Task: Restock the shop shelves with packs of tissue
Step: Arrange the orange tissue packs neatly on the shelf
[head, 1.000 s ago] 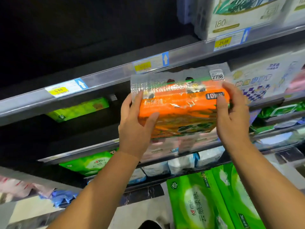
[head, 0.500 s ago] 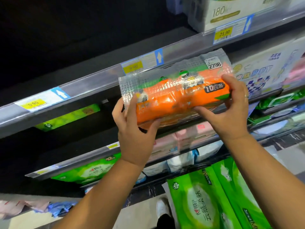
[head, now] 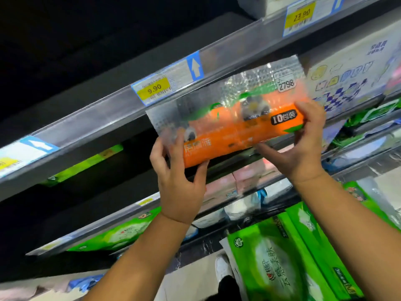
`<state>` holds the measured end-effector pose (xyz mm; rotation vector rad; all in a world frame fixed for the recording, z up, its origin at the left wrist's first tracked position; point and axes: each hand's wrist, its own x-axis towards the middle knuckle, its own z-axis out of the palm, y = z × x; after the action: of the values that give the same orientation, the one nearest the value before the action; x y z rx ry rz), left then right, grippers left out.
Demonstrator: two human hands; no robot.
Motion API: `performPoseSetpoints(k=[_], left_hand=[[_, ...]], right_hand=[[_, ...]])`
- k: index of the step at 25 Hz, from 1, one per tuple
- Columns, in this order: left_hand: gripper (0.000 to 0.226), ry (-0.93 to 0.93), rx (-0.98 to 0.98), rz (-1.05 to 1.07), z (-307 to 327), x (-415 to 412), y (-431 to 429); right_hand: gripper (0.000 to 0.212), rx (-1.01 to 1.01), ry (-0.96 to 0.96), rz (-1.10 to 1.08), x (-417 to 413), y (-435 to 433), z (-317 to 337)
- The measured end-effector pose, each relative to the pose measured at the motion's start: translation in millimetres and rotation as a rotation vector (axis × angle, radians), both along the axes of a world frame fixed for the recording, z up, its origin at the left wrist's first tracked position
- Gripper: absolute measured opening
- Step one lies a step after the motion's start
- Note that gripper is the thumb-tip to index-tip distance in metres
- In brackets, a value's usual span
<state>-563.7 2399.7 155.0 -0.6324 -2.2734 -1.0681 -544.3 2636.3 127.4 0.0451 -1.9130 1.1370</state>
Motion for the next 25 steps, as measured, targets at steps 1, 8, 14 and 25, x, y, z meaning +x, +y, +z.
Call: performPoseSetpoints(k=[1, 8, 14, 25], left_hand=[[0.064, -0.040, 0.016, 0.005, -2, -5, 4], [0.062, -0.442, -0.034, 0.305, -1, -54, 36], [0.048, -0.446, 0.071, 0.247, -29, -87, 45], [0.075, -0.456, -0.650, 0.289, -86, -136, 32]], right_hand=[[0.082, 0.001, -0.040, -0.023, -5, -1, -2], [0.097, -0.052, -0.158, -0.069, -56, -1, 1], [0.106, 0.058, -0.452, -0.107, -85, 3, -56], [0.071, 0.416, -0.329, -0.298, -132, 35, -90]])
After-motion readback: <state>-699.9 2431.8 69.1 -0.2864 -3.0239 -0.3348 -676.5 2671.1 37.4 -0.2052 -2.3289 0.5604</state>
